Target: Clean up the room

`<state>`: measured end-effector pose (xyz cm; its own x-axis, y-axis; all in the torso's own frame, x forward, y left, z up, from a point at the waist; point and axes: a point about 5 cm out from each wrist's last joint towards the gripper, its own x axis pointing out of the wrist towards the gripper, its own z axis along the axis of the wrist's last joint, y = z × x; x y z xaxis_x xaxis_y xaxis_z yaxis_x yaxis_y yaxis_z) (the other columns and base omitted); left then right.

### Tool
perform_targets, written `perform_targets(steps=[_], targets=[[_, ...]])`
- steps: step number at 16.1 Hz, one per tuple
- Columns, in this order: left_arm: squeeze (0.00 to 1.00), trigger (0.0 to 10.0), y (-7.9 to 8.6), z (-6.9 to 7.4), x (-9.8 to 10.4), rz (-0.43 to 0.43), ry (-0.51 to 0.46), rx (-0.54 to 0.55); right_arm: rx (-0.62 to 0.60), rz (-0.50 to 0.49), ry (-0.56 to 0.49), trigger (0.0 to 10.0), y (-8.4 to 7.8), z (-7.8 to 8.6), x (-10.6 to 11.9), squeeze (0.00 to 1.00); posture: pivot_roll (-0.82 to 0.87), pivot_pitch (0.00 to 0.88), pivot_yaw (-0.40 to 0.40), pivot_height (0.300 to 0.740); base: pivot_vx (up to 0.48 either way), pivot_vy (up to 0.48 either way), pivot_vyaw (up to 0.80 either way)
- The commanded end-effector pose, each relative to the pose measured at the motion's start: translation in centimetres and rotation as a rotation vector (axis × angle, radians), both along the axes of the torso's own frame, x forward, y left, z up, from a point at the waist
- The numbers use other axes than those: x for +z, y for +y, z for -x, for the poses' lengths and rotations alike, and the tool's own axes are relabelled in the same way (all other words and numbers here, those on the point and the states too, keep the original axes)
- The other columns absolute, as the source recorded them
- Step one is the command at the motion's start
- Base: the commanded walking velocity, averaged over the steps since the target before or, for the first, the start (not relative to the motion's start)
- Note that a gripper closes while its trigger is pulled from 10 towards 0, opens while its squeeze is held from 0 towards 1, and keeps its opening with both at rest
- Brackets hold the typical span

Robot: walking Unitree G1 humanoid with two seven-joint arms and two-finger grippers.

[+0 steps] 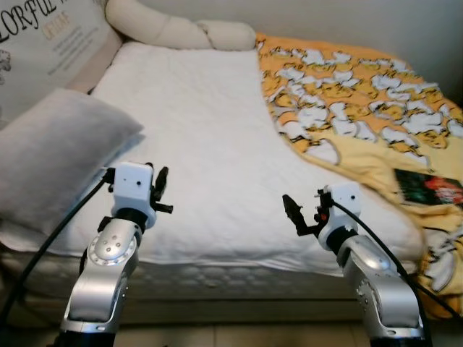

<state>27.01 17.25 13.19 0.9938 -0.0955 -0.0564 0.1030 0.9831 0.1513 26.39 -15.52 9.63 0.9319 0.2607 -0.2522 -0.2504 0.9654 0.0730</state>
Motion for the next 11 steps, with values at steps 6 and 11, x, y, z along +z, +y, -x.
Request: perform_targets(steps=[6, 11], targets=[[0.0, 10.0, -0.41, -0.01, 0.02, -0.011, 0.003, -0.029, -0.045, 0.028, 0.01, 10.0, -0.89, 0.21, -0.44, 0.0, 0.03, 0.0, -0.03, 0.74, 0.0, -0.48, 0.0], [0.0, 10.0, -0.76, 0.41, -0.25, 0.009, 0.006, -0.018, -0.037, 0.028, 0.02, 10.0, -0.84, 0.15, -0.45, 0.0, 0.01, 0.0, -0.049, 0.74, 0.0, -0.48, 0.0]])
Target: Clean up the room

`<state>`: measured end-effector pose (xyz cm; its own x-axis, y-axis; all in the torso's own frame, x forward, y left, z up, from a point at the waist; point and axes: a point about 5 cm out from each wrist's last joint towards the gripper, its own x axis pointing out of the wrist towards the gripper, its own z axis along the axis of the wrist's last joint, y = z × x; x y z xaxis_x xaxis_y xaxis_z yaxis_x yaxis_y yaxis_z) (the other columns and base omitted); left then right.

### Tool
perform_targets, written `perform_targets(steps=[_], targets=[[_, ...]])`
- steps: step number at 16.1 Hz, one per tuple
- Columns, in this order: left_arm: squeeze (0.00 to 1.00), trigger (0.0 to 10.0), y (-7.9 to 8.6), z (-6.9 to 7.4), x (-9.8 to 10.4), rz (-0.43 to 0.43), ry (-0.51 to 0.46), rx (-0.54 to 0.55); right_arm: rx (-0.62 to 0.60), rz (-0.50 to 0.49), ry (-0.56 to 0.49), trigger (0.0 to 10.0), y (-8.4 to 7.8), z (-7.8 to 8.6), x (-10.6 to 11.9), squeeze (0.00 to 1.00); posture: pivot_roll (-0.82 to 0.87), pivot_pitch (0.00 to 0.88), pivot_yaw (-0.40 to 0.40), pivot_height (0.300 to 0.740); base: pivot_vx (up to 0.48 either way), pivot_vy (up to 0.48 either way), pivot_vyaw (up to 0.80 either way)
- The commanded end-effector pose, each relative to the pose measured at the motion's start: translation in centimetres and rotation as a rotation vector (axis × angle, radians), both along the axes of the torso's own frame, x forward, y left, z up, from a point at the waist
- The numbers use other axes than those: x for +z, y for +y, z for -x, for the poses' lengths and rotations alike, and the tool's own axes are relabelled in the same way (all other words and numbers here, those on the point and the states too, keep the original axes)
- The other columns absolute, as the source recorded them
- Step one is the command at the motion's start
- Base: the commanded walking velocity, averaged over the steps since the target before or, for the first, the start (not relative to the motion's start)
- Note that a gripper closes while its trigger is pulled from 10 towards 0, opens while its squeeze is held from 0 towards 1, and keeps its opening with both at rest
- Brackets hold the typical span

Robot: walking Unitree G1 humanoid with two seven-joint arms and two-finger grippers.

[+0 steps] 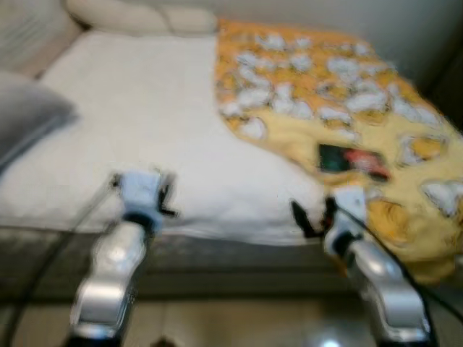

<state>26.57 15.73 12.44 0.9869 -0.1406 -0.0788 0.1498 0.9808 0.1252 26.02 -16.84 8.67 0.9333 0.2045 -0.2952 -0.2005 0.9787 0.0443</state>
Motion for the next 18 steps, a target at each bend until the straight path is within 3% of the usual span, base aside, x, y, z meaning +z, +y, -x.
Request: perform_targets(steps=[1, 11, 12, 14, 15, 18], targets=[[0.0, 10.0, 0.7, 0.0, 0.4, 0.011, -0.012, 0.027, 0.015, -0.011, -0.021, 10.0, 0.6, -0.3, 0.7, 0.0, 0.0, 0.0, -0.04, 0.74, 0.0, 0.0, 0.0], [0.0, 10.0, 0.1, 0.1, 0.7, 0.098, -0.007, -0.041, 0.031, -0.021, -0.015, 10.0, 0.7, 0.0, 0.7, 0.0, -0.01, 0.0, -0.038, 0.74, 0.0, 0.0, 0.0], [0.2, 10.0, 0.1, 0.1, 0.7, 0.1, -0.005, -0.041, 0.033, -0.019, -0.014, 10.0, 0.7, -0.1, 0.7, 0.0, -0.01, 0.0, -0.041, 0.74, 0.0, 0.0, 0.0], [0.24, 10.0, 0.1, 0.1, 0.7, 0.103, -0.006, -0.045, 0.04, -0.013, -0.015, 10.0, 0.7, -0.2, 0.8, 0.0, -0.01, 0.0, -0.043, 0.74, 0.246, 0.0, 0.0], [0.33, 10.0, 0.1, 0.1, 0.7, 0.105, -0.007, -0.047, 0.046, -0.011, -0.017, 10.0, 0.8, -0.2, 0.8, 0.0, -0.01, 0.0, -0.038, 0.74, 0.296, 0.0, 0.0], [0.38, 10.0, 0.2, -0.2, 0.8, 0.11, -0.01, -0.056, 0.078, -0.001, -0.039, 10.0, 1.5, -0.5, 1.1, 0.0, 0.01, 0.0, -0.033, 0.74, 0.341, 0.0, 0.0]])
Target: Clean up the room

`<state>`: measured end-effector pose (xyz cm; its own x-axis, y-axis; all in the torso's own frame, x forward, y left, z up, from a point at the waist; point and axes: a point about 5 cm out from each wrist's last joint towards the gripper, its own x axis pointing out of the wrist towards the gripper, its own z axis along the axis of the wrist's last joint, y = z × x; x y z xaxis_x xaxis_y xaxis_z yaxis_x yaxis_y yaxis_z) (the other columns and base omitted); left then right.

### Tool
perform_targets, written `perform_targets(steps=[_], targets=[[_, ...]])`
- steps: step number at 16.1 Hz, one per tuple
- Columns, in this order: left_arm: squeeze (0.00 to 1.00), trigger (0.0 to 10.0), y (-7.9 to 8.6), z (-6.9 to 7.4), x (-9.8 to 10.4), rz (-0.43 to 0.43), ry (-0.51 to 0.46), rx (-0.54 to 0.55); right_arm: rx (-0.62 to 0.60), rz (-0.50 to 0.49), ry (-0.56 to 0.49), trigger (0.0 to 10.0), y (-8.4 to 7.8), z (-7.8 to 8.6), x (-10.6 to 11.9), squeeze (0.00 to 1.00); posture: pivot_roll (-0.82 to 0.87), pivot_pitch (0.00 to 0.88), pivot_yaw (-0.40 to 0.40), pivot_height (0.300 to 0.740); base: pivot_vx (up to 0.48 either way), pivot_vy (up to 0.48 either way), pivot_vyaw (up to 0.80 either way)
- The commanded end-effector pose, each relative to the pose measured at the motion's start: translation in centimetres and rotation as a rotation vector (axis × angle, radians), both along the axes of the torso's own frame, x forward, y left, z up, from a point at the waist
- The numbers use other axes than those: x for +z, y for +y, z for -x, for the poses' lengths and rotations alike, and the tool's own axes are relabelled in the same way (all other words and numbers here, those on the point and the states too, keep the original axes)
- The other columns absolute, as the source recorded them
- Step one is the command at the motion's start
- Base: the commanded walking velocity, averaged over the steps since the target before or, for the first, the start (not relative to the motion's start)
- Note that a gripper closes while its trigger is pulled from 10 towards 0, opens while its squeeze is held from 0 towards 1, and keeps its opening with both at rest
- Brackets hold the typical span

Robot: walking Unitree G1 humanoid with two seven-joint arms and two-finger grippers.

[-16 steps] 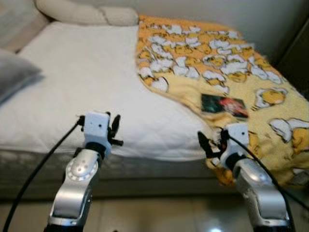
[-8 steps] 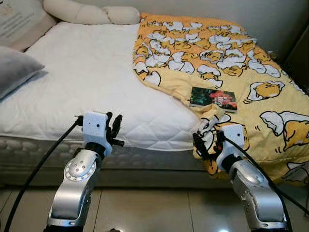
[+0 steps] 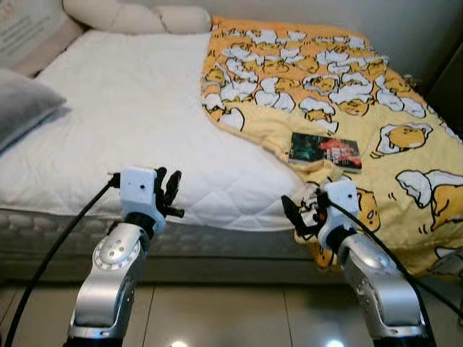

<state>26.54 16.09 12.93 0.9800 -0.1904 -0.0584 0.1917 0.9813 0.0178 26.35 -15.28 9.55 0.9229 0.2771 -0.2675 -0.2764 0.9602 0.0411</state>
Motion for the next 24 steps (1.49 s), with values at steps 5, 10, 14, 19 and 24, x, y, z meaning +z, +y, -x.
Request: perform_targets(steps=[5, 10, 14, 19, 24], targets=[[0.37, 10.0, 0.2, 0.2, 0.1, -0.013, 0.008, -0.012, -0.016, 0.015, -0.001, 10.0, -0.3, 0.1, -0.2, 0.0, 0.02, 0.0, -0.037, 0.74, 0.374, 0.0, 0.0], [0.36, 10.0, 0.1, -0.1, 0.1, -0.015, 0.009, -0.019, -0.059, -0.012, -0.007, 10.0, -0.8, -0.1, -0.1, 0.0, 0.01, 0.0, -0.03, 0.74, 0.39, 0.0, 0.58], [0.36, 10.0, -0.1, -0.3, 0.2, -0.015, 0.009, -0.031, -0.088, -0.029, -0.013, 10.0, -1.1, -0.3, 0.0, 0.0, 0.01, 0.0, -0.03, 0.74, 0.391, 0.0, 0.0], [0.35, 10.0, -0.2, -0.3, 0.1, -0.02, 0.011, -0.046, -0.127, -0.037, -0.002, 10.0, -1.6, -0.4, -0.1, 0.0, 0.01, 0.0, -0.028, 0.74, 0.392, 0.0, -0.71], [0.33, 10.0, -0.1, -0.3, 0.0, -0.028, 0.015, -0.053, -0.134, -0.017, 0.007, 10.0, -1.4, -0.5, -0.4, 0.0, 0.01, 0.0, -0.031, 0.74, 0.386, 0.0, 0.0]])
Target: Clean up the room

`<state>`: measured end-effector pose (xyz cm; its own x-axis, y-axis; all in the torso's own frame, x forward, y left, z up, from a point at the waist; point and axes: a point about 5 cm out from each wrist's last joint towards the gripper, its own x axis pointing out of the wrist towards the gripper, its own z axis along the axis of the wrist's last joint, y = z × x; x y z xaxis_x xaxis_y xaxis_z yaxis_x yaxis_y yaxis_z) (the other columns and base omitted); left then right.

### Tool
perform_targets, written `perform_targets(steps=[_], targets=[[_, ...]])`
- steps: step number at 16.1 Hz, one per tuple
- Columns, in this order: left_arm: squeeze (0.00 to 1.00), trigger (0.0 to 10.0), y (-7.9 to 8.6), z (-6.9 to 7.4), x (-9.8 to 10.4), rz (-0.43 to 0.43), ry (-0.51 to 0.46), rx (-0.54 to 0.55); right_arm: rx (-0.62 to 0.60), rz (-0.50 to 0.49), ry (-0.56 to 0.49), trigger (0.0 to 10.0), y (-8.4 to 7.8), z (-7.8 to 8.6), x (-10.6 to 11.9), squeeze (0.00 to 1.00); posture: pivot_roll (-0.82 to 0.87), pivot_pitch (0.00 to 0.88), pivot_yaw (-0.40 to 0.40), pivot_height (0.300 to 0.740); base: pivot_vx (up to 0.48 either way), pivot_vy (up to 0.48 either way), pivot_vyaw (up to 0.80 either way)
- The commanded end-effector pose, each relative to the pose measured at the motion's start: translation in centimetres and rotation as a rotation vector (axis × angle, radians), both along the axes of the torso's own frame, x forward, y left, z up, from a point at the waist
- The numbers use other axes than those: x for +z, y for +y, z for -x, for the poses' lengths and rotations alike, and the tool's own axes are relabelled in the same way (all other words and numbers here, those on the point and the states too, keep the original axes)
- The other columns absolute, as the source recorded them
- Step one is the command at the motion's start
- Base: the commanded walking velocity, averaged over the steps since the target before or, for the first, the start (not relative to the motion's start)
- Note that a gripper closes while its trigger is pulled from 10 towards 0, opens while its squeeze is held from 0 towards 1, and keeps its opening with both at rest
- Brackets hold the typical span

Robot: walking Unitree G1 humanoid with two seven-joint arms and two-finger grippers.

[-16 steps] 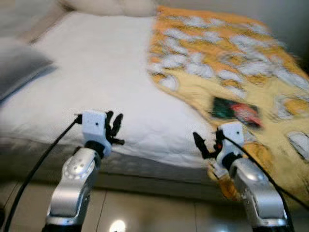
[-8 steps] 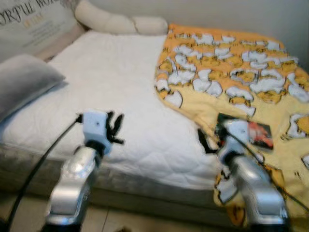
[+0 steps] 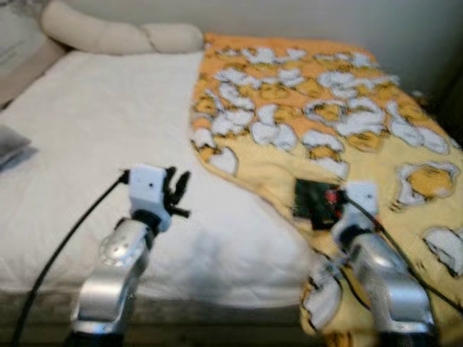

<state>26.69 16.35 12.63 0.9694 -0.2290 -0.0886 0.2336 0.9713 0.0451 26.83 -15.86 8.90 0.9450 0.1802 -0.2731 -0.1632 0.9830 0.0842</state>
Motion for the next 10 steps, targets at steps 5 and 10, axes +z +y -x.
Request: perform_targets(steps=[5, 10], targets=[[0.26, 10.0, -0.7, -0.2, 0.3, -0.002, -0.004, -0.035, -0.163, 0.085, 0.054, 10.0, -3.3, -0.9, -0.3, 0.0, 0.01, 0.0, -0.027, 0.74, 0.251, 0.0, 0.0], [0.0, 10.0, -1.5, -0.2, 0.8, -0.009, 0.027, -0.222, -0.454, -0.057, 0.267, 10.0, -8.4, -0.6, -2.0, 0.0, 0.01, 0.0, -0.022, 0.74, 0.0, 0.0, 0.0]])
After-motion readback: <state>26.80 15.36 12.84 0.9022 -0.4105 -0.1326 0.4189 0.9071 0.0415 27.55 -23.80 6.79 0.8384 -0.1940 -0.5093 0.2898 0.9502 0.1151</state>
